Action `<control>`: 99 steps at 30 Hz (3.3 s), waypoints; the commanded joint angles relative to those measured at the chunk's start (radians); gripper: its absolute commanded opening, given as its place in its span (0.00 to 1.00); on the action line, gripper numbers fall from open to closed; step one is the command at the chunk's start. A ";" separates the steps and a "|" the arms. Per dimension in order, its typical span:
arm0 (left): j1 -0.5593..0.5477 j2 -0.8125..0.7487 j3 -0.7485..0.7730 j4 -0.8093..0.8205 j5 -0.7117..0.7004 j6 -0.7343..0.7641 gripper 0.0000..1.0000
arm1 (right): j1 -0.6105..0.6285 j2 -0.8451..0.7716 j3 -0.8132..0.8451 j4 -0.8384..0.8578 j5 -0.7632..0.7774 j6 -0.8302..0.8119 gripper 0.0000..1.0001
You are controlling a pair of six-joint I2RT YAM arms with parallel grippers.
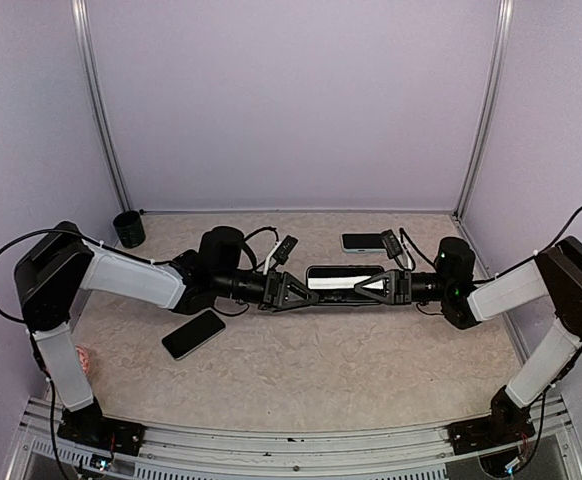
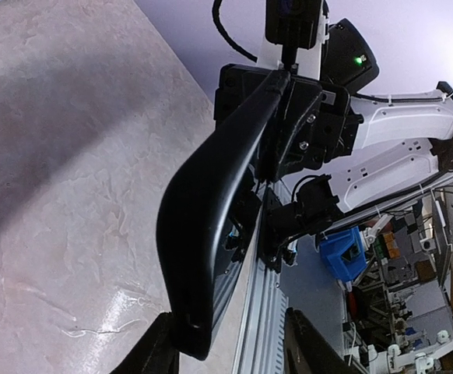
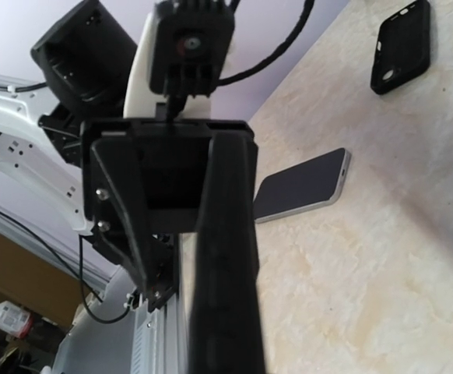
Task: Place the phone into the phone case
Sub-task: Press the phone against the phone case, then place the phone with the phone case at the center of the board.
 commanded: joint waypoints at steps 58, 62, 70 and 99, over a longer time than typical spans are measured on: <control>0.092 -0.147 -0.179 0.132 -0.071 -0.026 0.99 | -0.118 0.077 0.194 -0.443 0.085 -0.150 0.00; 0.090 -0.163 -0.182 0.115 -0.096 -0.007 0.99 | -0.142 0.067 0.220 -0.504 0.092 -0.173 0.00; 0.081 -0.202 -0.185 0.104 -0.141 0.031 0.99 | -0.193 0.050 0.275 -0.610 0.096 -0.218 0.00; 0.043 -0.249 -0.164 0.010 -0.209 0.084 0.99 | -0.295 0.202 0.499 -0.746 0.112 -0.242 0.00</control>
